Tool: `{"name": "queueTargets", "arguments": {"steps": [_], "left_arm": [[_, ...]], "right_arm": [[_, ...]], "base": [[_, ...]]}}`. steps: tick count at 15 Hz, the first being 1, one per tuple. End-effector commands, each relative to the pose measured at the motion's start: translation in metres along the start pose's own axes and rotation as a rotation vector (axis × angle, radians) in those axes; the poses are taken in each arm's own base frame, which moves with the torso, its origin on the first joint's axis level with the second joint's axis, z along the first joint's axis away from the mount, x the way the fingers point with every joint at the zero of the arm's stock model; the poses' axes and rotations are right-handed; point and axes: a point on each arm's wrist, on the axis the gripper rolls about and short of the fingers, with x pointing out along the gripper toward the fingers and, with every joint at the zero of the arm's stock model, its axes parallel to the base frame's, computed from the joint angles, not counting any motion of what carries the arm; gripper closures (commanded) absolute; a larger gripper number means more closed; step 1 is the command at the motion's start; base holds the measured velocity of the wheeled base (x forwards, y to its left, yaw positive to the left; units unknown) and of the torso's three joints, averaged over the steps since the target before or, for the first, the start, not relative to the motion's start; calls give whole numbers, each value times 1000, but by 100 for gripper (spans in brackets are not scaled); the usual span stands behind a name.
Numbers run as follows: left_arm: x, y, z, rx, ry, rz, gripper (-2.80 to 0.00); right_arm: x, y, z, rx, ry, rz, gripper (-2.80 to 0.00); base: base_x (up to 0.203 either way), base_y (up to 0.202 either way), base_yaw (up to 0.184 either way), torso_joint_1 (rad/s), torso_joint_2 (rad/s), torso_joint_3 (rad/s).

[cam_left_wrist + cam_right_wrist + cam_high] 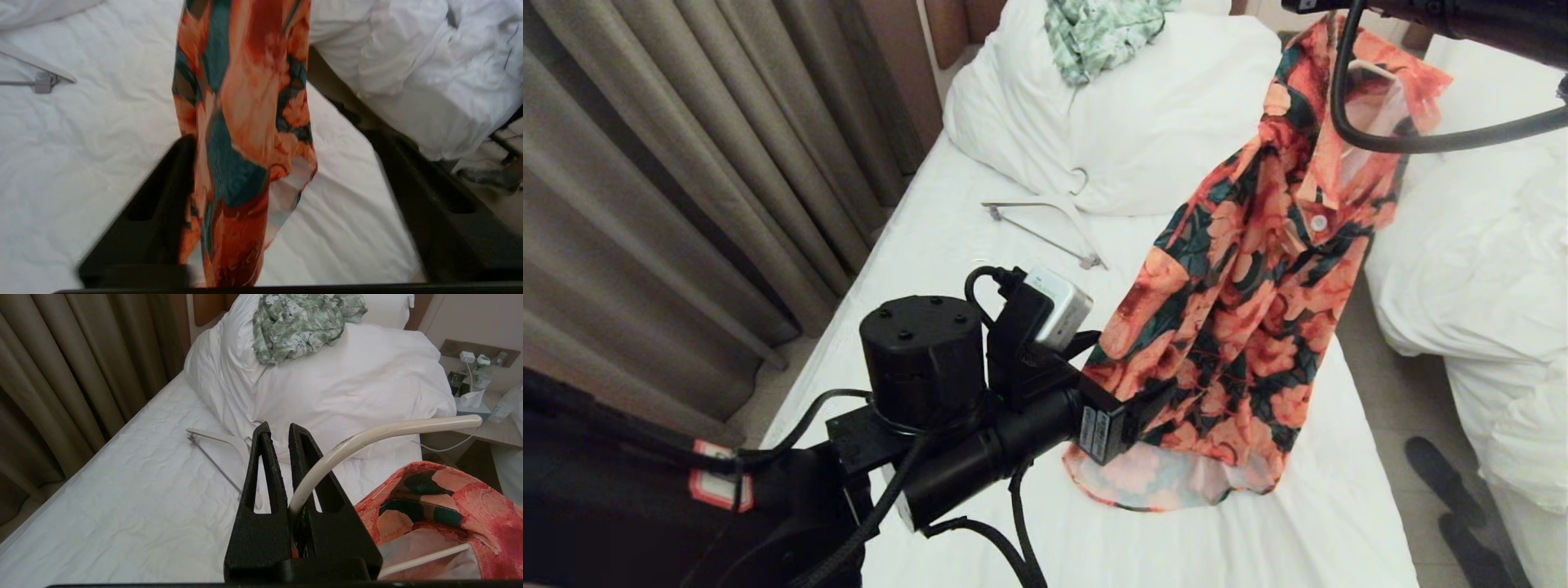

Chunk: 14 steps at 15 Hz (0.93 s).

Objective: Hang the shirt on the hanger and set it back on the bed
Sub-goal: Take the clothes hanger out of the clothes

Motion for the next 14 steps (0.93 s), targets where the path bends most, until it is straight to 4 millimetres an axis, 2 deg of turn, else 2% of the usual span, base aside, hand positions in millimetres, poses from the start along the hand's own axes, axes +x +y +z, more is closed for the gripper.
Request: {"name": "queueTargets", "arguments": {"steps": [1, 5, 9, 12, 14], "left_arm": [[5, 0, -6, 9, 10, 1, 0], [5, 1, -3, 8, -5, 7, 0], [6, 21, 4, 1, -29, 68, 0], [2, 26, 23, -99, -99, 85, 0], [2, 31, 24, -100, -101, 106, 0]], "right_arm": [[0, 0, 0, -1, -1, -2, 0], [0, 0, -1, -3, 5, -1, 0], [1, -2, -3, -5, 9, -9, 0], [3, -8, -3, -11, 5, -30, 0], [4, -14, -3, -16, 3, -48, 0]], "base": [[0, 0, 0, 0, 0, 0], [0, 0, 0, 0, 0, 0], [0, 0, 0, 0, 0, 0], [0, 0, 0, 0, 0, 0], [0, 0, 0, 0, 0, 0]]}}
